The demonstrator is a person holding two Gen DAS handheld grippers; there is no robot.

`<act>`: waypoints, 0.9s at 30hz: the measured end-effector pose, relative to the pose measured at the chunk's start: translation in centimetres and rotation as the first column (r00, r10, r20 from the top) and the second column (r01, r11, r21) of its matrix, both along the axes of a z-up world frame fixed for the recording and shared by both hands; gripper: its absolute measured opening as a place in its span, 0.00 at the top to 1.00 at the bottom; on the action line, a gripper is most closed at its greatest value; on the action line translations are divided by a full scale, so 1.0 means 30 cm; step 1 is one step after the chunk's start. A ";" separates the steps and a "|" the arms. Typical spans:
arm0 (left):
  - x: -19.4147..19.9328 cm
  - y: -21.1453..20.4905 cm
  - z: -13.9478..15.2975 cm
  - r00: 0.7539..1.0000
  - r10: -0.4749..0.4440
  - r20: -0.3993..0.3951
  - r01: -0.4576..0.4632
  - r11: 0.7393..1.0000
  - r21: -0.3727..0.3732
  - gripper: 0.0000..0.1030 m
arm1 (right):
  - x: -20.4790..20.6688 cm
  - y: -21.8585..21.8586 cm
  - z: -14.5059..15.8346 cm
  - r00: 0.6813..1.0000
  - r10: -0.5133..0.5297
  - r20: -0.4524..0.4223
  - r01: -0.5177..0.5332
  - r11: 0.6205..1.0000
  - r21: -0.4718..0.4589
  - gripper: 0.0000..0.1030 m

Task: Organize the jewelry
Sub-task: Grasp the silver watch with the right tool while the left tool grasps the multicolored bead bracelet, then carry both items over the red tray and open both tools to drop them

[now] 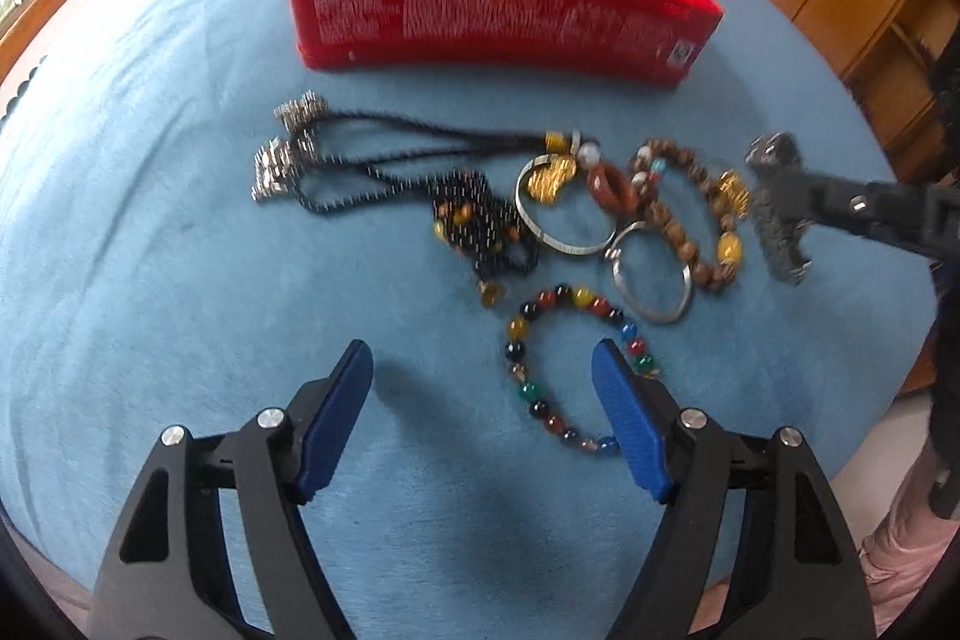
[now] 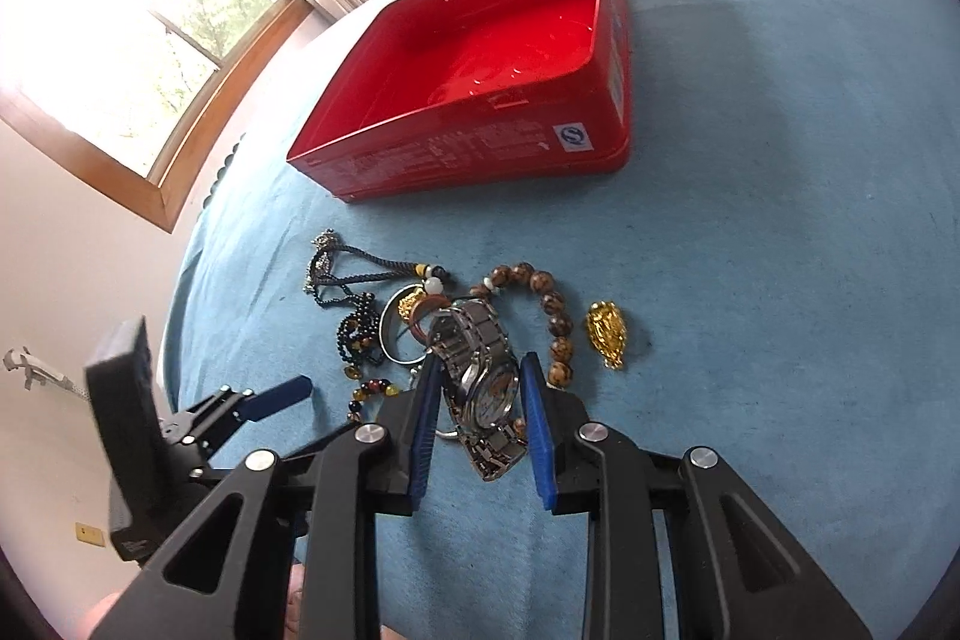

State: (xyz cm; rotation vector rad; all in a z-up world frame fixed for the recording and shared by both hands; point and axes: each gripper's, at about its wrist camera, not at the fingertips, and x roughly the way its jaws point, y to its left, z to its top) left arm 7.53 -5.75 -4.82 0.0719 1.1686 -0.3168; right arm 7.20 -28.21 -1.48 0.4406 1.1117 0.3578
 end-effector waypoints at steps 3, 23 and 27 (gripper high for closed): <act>-0.003 -0.028 -0.015 1.000 0.002 0.018 -0.003 0.999 0.049 0.34 | -0.005 -0.003 -0.002 1.000 -0.006 -0.002 0.006 1.000 0.001 0.74; -0.002 0.055 0.108 0.995 0.048 0.083 -0.042 0.996 -0.077 0.94 | -0.014 -0.029 0.050 0.999 -0.002 0.043 0.002 1.000 0.011 0.74; 0.009 0.074 0.220 0.989 0.041 0.143 -0.020 0.989 -0.147 0.94 | 0.010 -0.032 0.084 0.998 -0.003 0.070 0.002 1.000 0.014 0.74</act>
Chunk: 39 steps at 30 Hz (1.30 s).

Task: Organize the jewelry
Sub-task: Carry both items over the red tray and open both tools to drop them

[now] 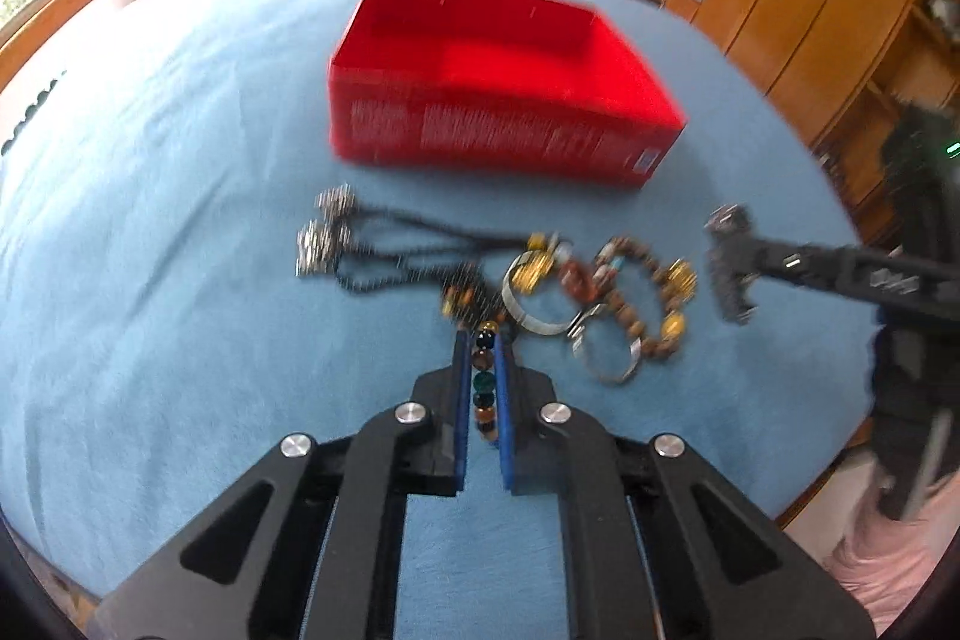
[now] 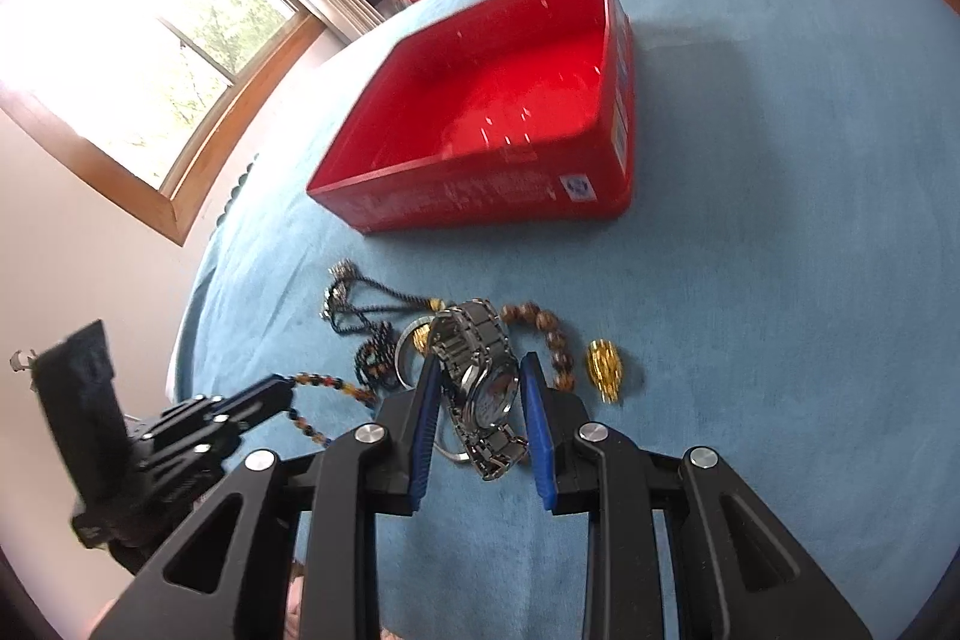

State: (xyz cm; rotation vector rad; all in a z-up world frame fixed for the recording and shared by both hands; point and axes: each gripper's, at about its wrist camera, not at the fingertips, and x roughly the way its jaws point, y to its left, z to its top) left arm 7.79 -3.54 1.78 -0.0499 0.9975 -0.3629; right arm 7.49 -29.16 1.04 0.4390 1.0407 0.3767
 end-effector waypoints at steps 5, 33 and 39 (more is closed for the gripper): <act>0.008 0.015 0.107 0.996 0.002 0.084 0.000 1.000 -0.026 0.94 | 0.052 0.015 0.060 0.999 0.010 0.039 -0.010 1.000 -0.005 0.74; 0.692 -0.118 0.038 0.999 0.042 0.029 -0.041 0.998 -0.057 0.82 | 0.551 0.018 0.011 0.996 -0.058 0.069 0.061 0.997 -0.043 0.69; 0.648 -0.104 0.093 0.997 0.044 0.069 -0.038 0.996 -0.079 0.72 | 0.490 -0.013 0.080 0.987 -0.069 0.145 0.071 0.997 -0.012 0.69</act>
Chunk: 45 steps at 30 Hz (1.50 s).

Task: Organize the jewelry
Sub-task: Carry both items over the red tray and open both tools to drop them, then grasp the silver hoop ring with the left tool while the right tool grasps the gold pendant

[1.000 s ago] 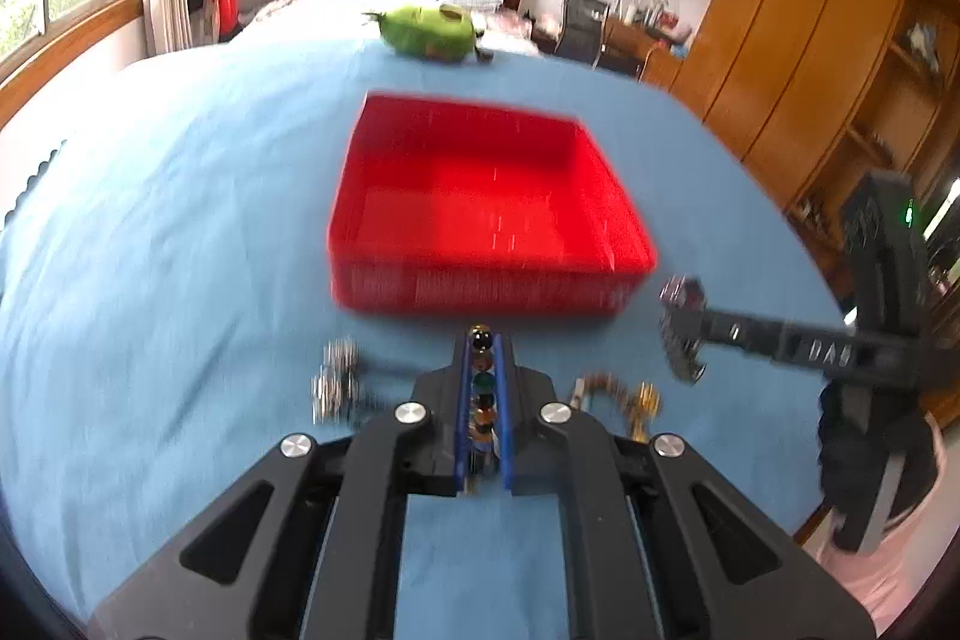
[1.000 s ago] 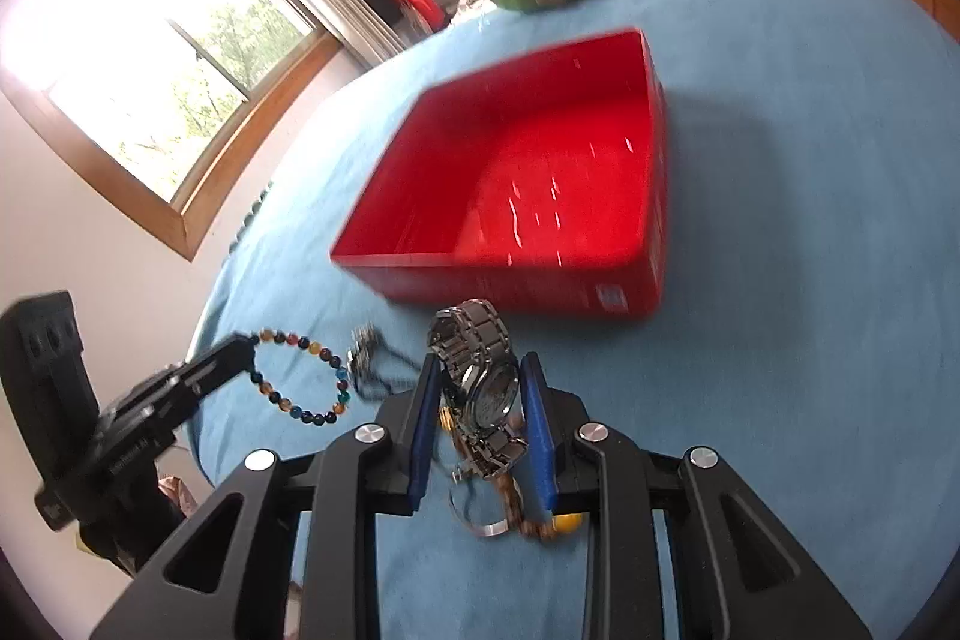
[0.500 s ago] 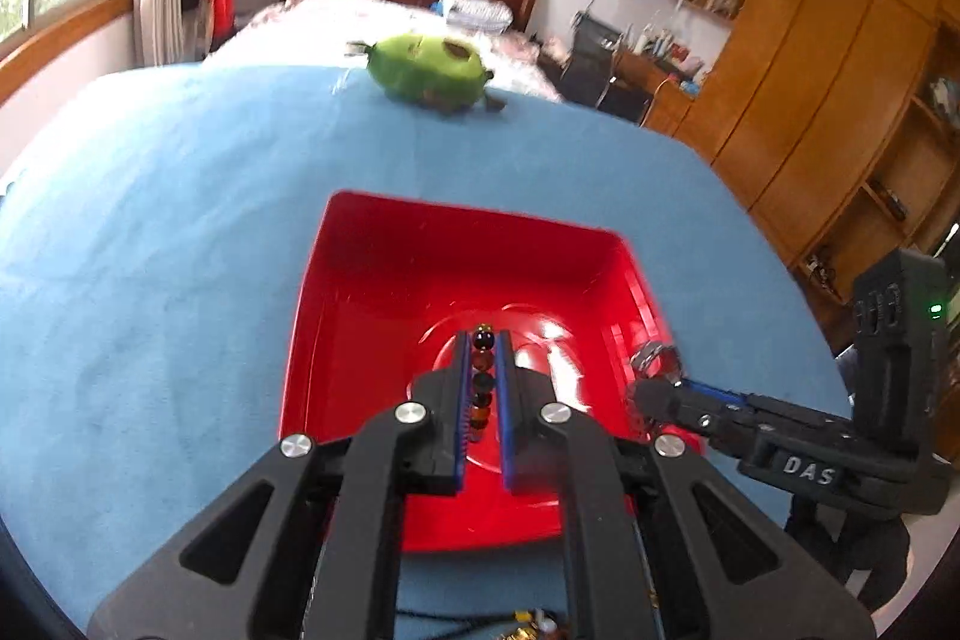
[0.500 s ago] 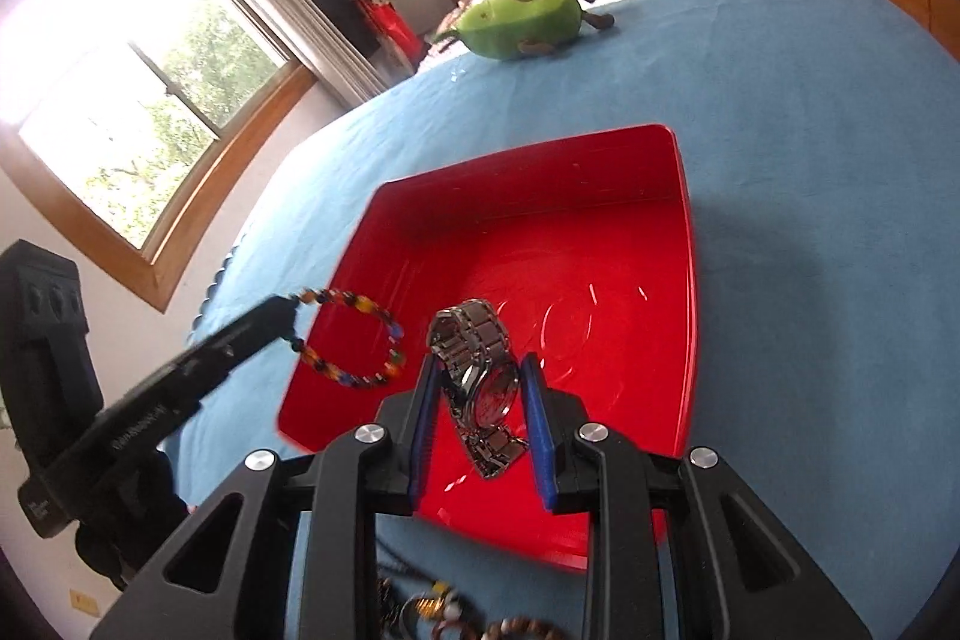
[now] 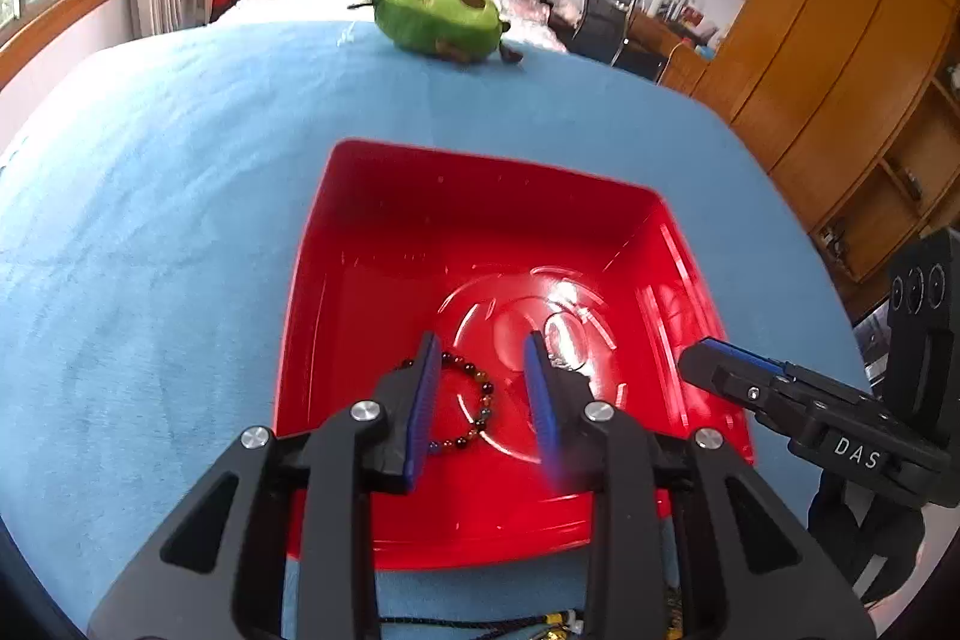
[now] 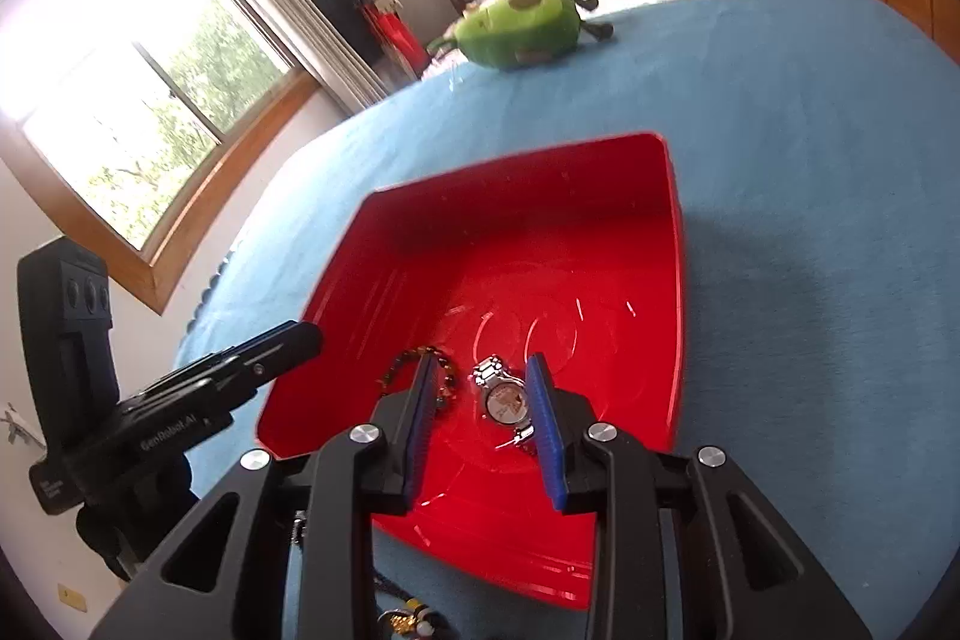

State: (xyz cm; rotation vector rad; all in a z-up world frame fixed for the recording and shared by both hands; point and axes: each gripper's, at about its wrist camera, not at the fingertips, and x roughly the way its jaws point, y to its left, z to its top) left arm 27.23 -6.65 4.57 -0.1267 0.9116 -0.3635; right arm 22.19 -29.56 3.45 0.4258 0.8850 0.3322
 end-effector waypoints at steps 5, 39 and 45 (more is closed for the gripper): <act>-0.088 0.031 0.096 0.997 0.009 0.080 -0.008 1.000 -0.011 0.72 | -0.080 -0.024 0.065 0.998 -0.003 0.061 0.001 1.000 0.030 0.69; -0.576 0.043 -0.148 0.991 -0.045 -0.129 0.058 0.994 0.093 0.54 | -0.458 -0.074 -0.198 0.972 0.070 -0.225 -0.107 0.981 -0.160 0.70; -0.617 -0.014 -0.199 0.970 -0.117 -0.213 0.129 0.991 0.046 0.61 | -0.485 -0.095 -0.194 0.974 0.063 -0.218 -0.099 0.983 -0.157 0.70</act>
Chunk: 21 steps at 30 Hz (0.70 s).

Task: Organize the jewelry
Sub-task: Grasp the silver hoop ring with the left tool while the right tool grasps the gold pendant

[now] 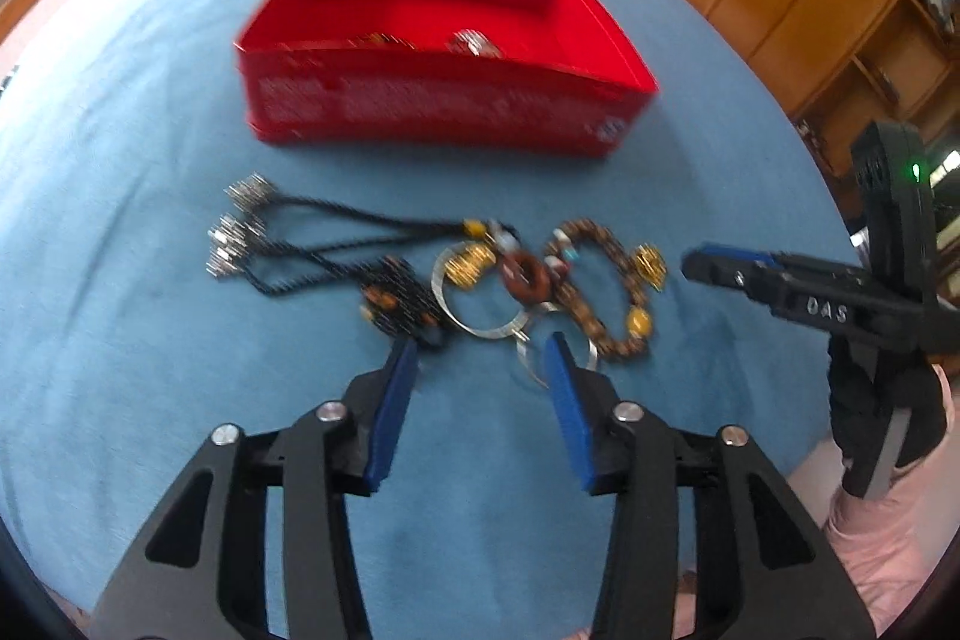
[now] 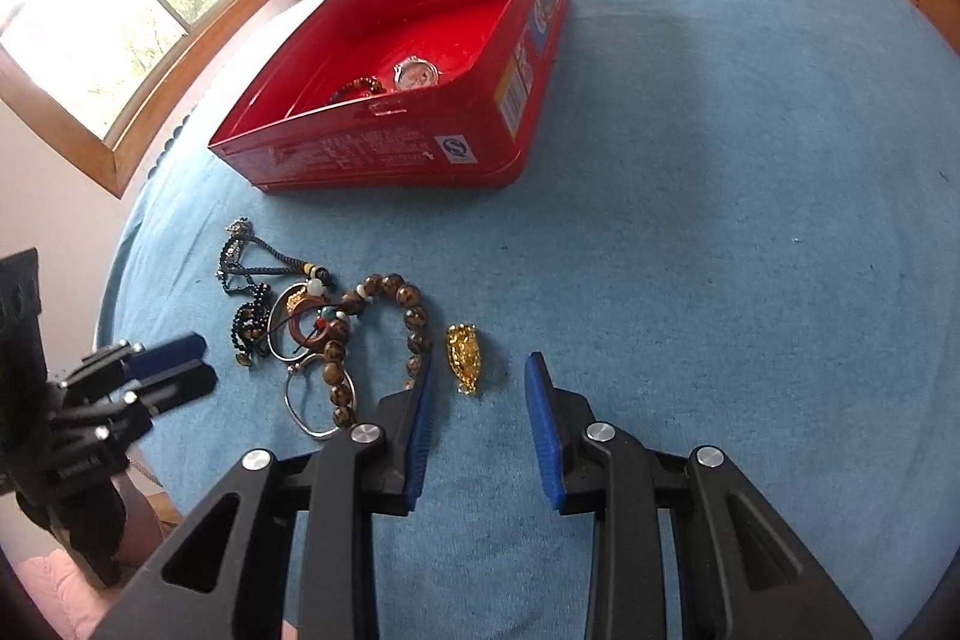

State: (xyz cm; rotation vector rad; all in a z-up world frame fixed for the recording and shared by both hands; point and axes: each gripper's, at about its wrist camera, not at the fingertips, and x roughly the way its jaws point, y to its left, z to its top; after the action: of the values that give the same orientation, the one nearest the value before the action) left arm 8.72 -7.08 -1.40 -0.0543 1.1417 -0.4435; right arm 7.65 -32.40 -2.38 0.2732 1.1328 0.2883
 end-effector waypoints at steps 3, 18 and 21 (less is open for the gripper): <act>-0.004 -0.024 -0.044 0.998 0.010 -0.057 -0.009 1.000 0.006 0.65 | -0.007 0.003 0.003 1.000 0.001 0.000 -0.001 1.000 0.000 0.70; 0.076 -0.126 -0.130 0.982 0.085 -0.171 -0.076 0.996 0.056 0.76 | 0.002 0.000 -0.012 1.000 0.027 0.014 -0.027 0.999 0.033 0.70; 0.073 -0.147 -0.130 0.982 0.084 -0.168 -0.073 0.995 0.070 0.89 | 0.011 -0.005 -0.018 1.000 0.026 0.011 -0.027 0.999 0.040 0.70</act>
State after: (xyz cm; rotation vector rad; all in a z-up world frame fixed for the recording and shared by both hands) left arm 10.91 -11.48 -5.29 -0.0831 1.3166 -0.3367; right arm 7.97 -32.54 -2.92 0.2918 1.1222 0.3356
